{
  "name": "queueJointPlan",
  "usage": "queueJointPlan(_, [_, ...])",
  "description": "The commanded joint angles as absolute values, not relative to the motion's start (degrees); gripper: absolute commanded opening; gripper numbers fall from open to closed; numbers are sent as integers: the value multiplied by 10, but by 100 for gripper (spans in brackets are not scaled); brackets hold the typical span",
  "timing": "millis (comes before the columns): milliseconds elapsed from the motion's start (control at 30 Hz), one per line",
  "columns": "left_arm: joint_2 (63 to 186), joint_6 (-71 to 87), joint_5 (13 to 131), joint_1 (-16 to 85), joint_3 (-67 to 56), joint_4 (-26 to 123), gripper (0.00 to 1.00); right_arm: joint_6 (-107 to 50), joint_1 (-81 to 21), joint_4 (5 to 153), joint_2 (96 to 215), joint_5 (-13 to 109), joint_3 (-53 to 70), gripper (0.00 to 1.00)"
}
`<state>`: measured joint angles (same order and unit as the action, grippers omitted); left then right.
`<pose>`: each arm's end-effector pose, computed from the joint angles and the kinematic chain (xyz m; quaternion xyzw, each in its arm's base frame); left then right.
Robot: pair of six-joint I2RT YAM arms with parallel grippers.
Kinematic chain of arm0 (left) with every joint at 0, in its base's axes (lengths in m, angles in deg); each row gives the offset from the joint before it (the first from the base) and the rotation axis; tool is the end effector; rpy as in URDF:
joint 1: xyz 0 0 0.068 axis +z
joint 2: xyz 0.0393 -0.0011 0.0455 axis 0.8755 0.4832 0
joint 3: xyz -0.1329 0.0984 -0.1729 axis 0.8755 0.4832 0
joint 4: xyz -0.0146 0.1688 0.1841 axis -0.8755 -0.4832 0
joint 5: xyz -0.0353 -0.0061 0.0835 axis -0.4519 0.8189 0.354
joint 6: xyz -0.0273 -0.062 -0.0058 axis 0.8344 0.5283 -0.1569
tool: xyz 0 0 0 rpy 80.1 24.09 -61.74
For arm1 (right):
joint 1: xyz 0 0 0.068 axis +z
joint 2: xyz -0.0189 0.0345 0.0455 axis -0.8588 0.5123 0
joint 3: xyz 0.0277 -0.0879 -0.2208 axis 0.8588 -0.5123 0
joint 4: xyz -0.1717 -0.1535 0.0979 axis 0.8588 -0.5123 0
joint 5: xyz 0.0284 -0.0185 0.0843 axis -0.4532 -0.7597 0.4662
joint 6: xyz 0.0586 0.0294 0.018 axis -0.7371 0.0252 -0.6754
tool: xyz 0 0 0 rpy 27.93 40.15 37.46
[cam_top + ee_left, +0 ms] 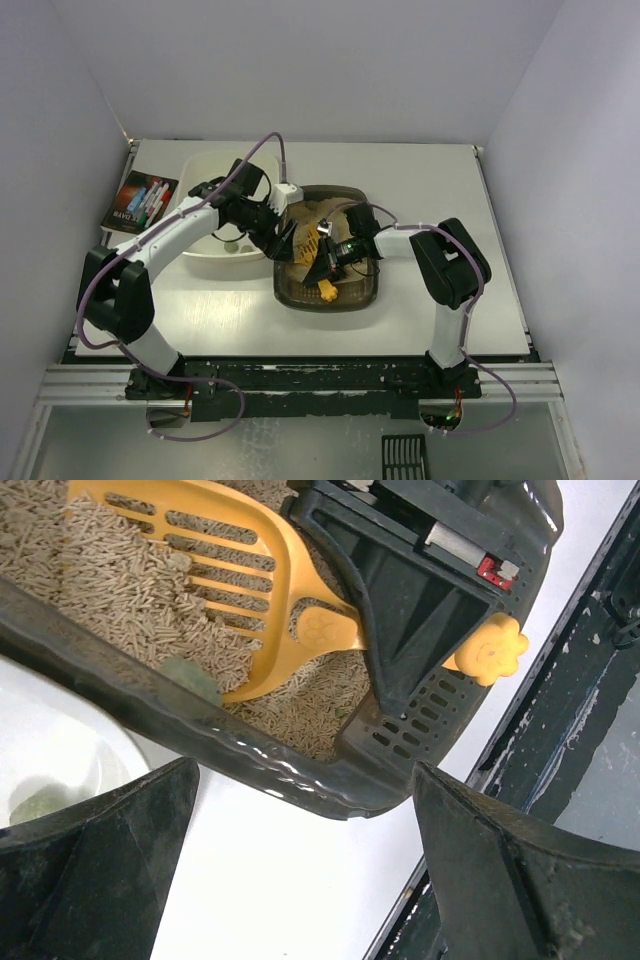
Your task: Clean the litter box
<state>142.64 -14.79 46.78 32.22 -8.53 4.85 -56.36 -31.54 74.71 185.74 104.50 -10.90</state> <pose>0.2781 -0.1880 0.2218 0.3884 0.8425 -0.3134 0.2026 0.2737 0.1989 0.0860 0.0890 -0.8244 -0.5538 0.0761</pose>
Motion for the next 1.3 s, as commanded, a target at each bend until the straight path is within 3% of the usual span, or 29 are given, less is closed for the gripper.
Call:
queueJointPlan(0, [1425, -148, 464, 330, -91, 71, 99, -496, -304, 696, 1916, 883, -158, 0])
queueJointPlan(800, [1440, -138, 465, 332, -116, 77, 99, -525, -376, 801, 1905, 923, -272, 0])
queueJointPlan(1000, [1435, -137, 459, 338, -142, 66, 99, -544, -388, 815, 1841, 913, -302, 0])
queueJointPlan(1267, [1443, -116, 430, 354, -195, 55, 99, -667, -413, 1027, 1784, 1001, -398, 0])
